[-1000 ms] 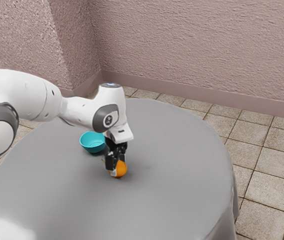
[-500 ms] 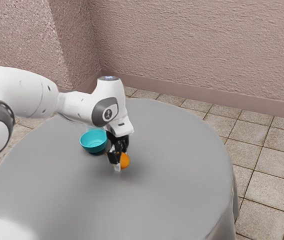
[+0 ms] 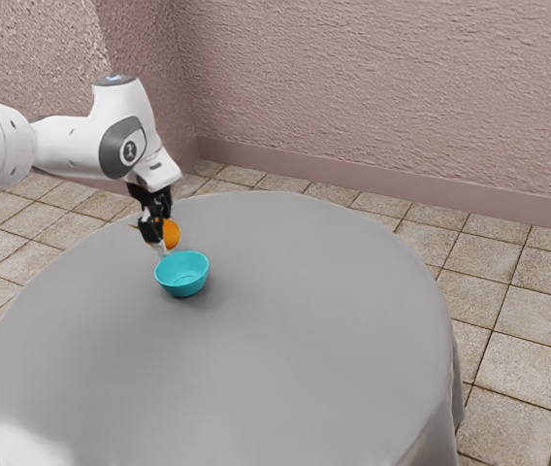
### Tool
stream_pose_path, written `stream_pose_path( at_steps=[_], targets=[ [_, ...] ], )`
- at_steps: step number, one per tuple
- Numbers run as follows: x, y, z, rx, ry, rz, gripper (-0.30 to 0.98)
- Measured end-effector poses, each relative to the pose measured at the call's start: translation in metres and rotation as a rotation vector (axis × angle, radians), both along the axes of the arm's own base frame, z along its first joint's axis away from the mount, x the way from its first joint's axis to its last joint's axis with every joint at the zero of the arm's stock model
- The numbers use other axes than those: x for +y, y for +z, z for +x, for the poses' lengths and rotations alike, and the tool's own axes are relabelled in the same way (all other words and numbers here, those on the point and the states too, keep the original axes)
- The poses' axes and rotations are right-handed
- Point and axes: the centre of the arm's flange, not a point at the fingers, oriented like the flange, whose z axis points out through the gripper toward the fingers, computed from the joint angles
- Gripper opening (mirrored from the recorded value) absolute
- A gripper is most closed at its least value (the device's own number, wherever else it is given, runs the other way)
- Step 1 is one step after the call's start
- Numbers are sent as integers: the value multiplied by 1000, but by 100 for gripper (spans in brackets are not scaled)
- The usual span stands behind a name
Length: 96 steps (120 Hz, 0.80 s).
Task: Place the pear in the bowl.
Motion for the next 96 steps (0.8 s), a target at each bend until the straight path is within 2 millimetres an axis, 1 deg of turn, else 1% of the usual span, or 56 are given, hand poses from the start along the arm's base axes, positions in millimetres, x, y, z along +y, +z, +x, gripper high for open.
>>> stream_pose_path(
  at_steps=[7,14,24,35,39,52,69,85,91,96],
  targets=[
    [7,-11,10,7,7,7,14],
    [8,-28,19,21,7,11,14],
    [8,-50,23,50,7,10,14],
    [7,-61,23,64,8,6,14],
    [7,-62,24,66,7,5,14],
    [3,-62,24,69,3,0,33],
    [1,-62,23,77,0,-7,49],
    [-1,-60,22,79,-3,-11,58],
    [-2,-55,22,73,-5,-13,60],
    [-5,-46,18,68,-8,-19,62]
  ],
)
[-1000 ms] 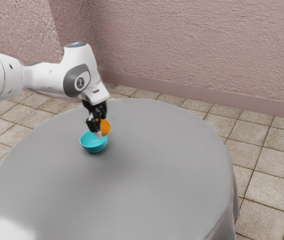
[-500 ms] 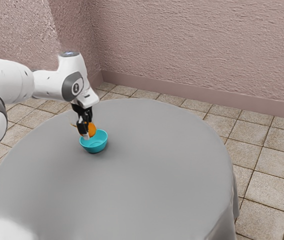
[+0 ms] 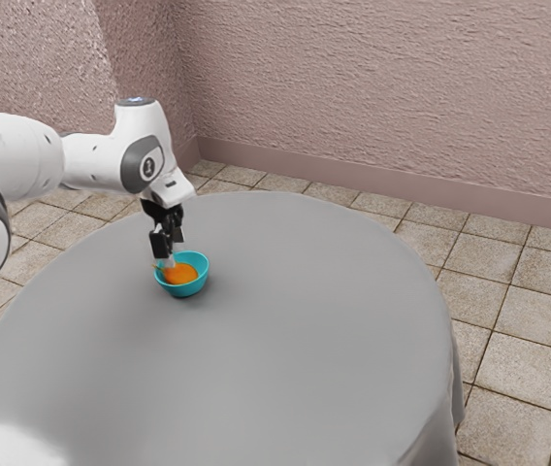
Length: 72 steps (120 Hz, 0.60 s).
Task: Place the pear in the bowl.
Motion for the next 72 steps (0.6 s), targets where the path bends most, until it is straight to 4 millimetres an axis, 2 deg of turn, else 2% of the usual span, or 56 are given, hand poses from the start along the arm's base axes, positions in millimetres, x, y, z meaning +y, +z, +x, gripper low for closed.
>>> stream_pose_path(
  at_steps=[7,13,21,34,42,50,72],
  targets=[
    [-8,21,-15,-3,6,-24,63],
    [-21,48,-28,-6,6,-44,65],
    [-44,89,-42,-8,-6,-67,66],
    [-73,174,-77,-34,-21,-96,67],
    [-84,207,-94,-37,-20,-106,67],
    [-92,225,-107,-27,-13,-114,68],
    [-103,242,-117,9,12,-86,68]
  ],
)
